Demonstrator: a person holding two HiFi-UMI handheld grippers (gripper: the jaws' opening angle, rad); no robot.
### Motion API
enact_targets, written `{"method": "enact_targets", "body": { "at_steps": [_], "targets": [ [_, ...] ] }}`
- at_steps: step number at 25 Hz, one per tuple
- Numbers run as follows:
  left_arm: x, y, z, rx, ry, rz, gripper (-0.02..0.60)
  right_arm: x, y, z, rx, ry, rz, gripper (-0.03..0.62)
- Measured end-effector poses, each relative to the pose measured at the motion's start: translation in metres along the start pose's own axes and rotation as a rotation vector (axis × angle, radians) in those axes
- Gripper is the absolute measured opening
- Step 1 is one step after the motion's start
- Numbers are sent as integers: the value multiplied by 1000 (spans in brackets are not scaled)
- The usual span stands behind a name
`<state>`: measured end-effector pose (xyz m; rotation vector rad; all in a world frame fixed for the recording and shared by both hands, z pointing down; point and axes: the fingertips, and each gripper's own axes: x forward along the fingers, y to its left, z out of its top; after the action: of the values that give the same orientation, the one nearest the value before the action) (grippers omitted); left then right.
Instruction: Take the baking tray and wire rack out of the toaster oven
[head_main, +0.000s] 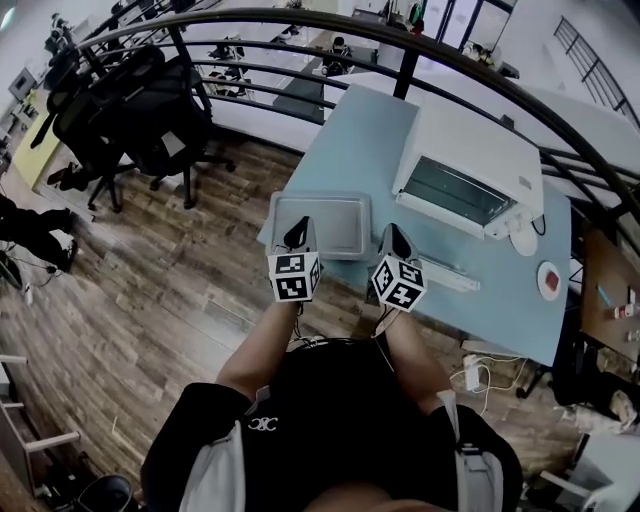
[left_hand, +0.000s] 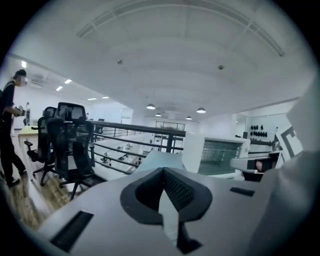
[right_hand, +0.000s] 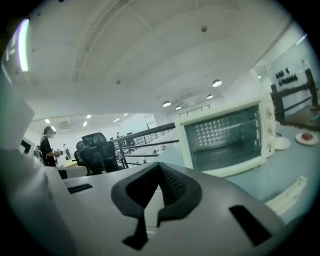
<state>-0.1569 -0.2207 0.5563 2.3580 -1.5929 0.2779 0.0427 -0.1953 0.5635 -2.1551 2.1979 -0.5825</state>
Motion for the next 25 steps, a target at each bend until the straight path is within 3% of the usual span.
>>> {"method": "enact_targets", "body": {
  "at_steps": [5, 9, 14, 25],
  "targets": [
    [12, -70, 29, 53, -76, -155, 14, -29, -37, 48, -119, -141, -93, 0],
    [25, -123, 43, 63, -117, -251, 14, -50, -81, 65, -109, -180, -165, 0],
    [44, -185, 43, 79, -99, -349, 14, -73, -134, 75, -109, -199, -257, 0],
    [87, -260, 36, 57, -39, -453, 14, -83, -211, 86, -35, -193, -352, 0]
  ]
}}
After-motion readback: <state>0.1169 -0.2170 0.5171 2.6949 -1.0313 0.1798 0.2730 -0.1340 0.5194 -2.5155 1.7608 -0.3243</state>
